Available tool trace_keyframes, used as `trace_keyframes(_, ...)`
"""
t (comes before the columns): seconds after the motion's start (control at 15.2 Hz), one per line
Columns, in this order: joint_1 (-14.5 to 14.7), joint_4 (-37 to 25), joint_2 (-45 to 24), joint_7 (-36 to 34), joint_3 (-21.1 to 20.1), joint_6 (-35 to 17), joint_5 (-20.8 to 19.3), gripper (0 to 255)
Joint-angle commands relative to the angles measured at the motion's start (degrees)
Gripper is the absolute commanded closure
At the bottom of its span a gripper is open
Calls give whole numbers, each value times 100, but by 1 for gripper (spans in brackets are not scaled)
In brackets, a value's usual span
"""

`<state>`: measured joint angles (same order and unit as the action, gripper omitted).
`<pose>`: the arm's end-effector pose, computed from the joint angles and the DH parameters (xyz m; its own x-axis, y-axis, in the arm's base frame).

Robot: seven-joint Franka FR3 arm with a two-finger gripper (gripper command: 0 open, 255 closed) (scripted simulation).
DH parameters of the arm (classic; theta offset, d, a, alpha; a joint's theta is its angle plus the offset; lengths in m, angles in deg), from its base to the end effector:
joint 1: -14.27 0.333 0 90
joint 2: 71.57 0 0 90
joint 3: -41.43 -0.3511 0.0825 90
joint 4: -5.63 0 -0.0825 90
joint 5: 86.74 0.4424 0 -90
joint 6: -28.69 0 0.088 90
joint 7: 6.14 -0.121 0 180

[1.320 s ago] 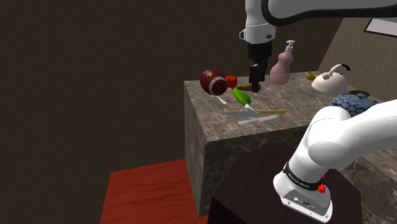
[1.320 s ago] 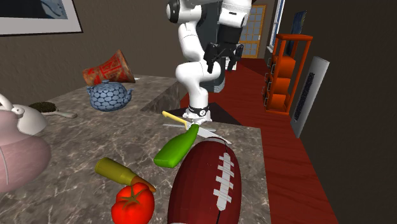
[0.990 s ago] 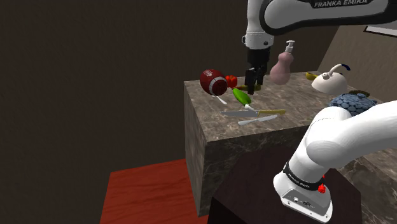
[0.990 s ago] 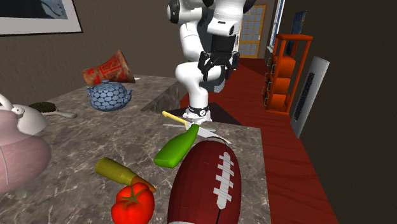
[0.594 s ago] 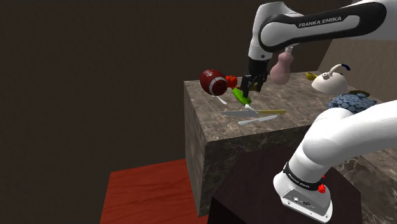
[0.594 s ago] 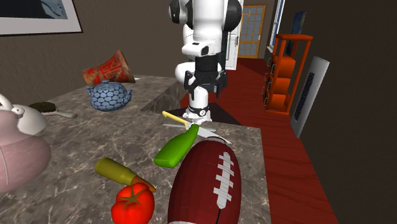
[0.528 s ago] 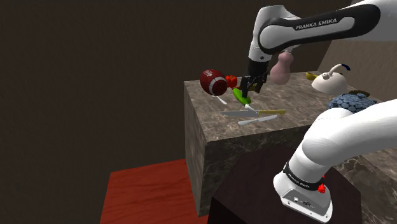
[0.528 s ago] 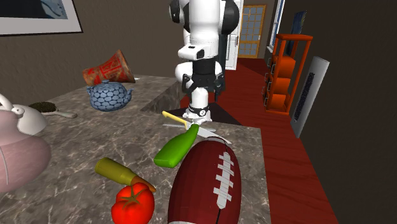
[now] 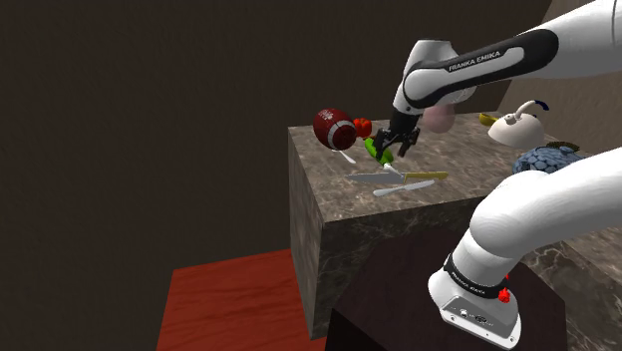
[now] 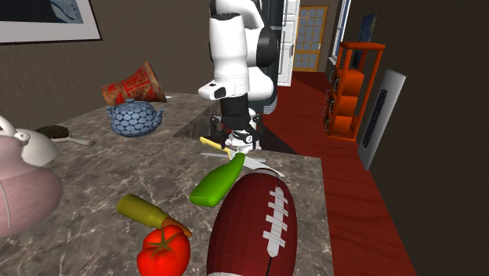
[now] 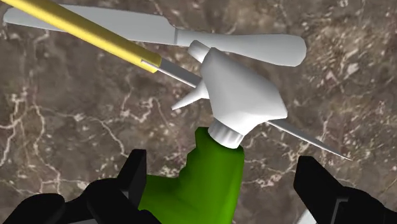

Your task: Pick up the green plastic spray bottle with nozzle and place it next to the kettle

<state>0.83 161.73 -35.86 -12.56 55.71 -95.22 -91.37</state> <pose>0.3402 -0.1735 0.3915 0.8710 -0.4895 0.0423 -0.4854 -0.8706 -0.0804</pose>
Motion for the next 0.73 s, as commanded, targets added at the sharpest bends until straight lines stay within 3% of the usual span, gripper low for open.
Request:
trace_keyframes(0.0,4,105,-110,-1,28,-231,5,0)
trace_keyframes(0.26,28,265,-305,15,64,-586,14,0)
trace_keyframes(0.66,28,265,-305,15,64,-586,14,0)
